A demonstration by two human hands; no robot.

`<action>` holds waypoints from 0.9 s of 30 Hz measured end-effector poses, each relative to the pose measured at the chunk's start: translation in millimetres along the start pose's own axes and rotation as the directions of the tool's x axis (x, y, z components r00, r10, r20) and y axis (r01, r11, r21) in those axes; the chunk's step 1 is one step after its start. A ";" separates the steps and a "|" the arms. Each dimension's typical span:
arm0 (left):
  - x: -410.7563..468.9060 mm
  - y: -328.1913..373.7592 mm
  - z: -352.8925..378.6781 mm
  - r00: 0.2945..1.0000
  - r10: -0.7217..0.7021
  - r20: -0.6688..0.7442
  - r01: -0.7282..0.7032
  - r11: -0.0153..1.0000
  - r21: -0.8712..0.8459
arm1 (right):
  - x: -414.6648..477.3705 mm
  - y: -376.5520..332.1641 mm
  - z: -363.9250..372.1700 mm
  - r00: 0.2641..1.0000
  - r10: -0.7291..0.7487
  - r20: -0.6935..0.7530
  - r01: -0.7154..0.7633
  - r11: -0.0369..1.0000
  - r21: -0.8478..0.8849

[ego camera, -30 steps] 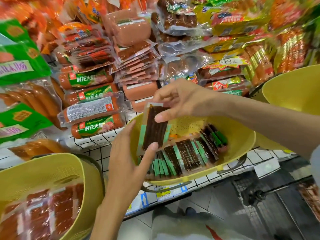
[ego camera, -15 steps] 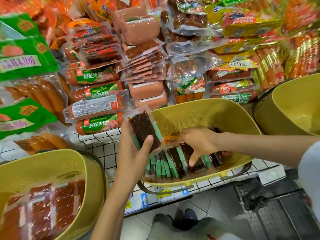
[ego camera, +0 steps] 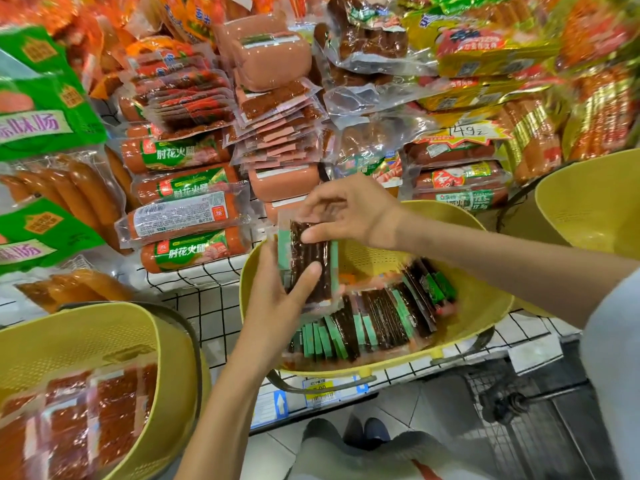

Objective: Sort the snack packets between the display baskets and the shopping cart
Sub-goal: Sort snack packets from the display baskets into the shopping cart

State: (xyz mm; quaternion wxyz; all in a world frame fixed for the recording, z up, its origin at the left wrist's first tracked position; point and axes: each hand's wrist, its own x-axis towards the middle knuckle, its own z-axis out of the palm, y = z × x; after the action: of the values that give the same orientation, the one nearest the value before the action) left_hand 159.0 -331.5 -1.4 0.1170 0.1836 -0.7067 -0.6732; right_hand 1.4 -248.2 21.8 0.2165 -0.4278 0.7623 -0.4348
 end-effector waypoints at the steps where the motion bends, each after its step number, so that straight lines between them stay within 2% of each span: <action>1: -0.7 -1.5 -2.2 0.999 -0.001 -0.042 0.001 1.000 -0.002 | -4.2 8.0 0.4 0.999 0.017 -0.048 -0.016 1.000 0.024; 3: -2.3 -3.9 -8.1 0.994 0.013 -0.108 -0.013 1.000 -0.003 | -16.4 27.0 0.2 0.999 0.024 -0.042 -0.024 1.000 0.002; 5: -4.3 -1.8 -12.0 0.986 0.039 -0.160 -0.039 0.999 0.003 | -29.5 42.5 8.4 0.981 0.058 0.184 -0.024 0.984 -0.178; 6: -5.1 -0.6 -12.7 0.984 0.049 -0.174 -0.048 0.999 0.006 | -34.7 48.5 15.2 0.936 0.129 0.329 -0.010 0.940 -0.340; 8: -7.7 -0.4 -13.0 0.983 0.051 -0.178 -0.052 0.999 -0.004 | -41.4 60.9 26.1 0.829 0.293 0.477 0.130 0.728 -0.673; 9: -9.1 -0.8 -13.6 0.983 0.046 -0.179 -0.049 0.999 -0.015 | -42.9 65.7 28.1 0.782 0.367 0.503 0.184 0.636 -0.750; 10: -10.8 -0.8 -13.9 0.983 0.039 -0.179 -0.044 0.999 -0.023 | -43.1 70.3 28.2 0.735 0.433 0.522 0.193 0.604 -0.773; 12: -14.0 -1.7 -14.7 0.984 0.028 -0.174 -0.033 0.999 -0.028 | -41.1 77.4 24.3 0.666 0.505 0.550 0.145 0.635 -0.759; 17: -16.0 -7.8 -15.0 0.989 -0.007 -0.150 -0.002 0.998 -0.061 | -35.4 80.9 3.9 0.594 0.504 0.627 0.105 0.724 -0.682; 20: -16.6 -7.4 -13.9 0.992 -0.031 -0.124 0.016 0.993 -0.120 | -37.4 85.9 1.6 0.639 0.493 0.591 0.071 0.727 -0.683; 24: -14.7 -6.4 -13.6 0.992 -0.044 -0.120 0.025 0.987 -0.157 | -34.3 92.3 5.6 0.828 0.326 0.456 -0.017 0.827 -0.561; 27: -13.8 -4.5 -13.5 0.992 -0.061 -0.114 0.037 0.978 -0.204 | -29.1 85.1 3.7 0.902 0.241 0.359 -0.057 0.889 -0.455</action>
State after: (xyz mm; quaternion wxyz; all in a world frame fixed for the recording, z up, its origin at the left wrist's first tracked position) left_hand 177.6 -338.2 -3.9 0.1605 0.2281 -0.6217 -0.7319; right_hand -19.7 -203.8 -53.6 0.3024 -0.4848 0.8091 -0.1377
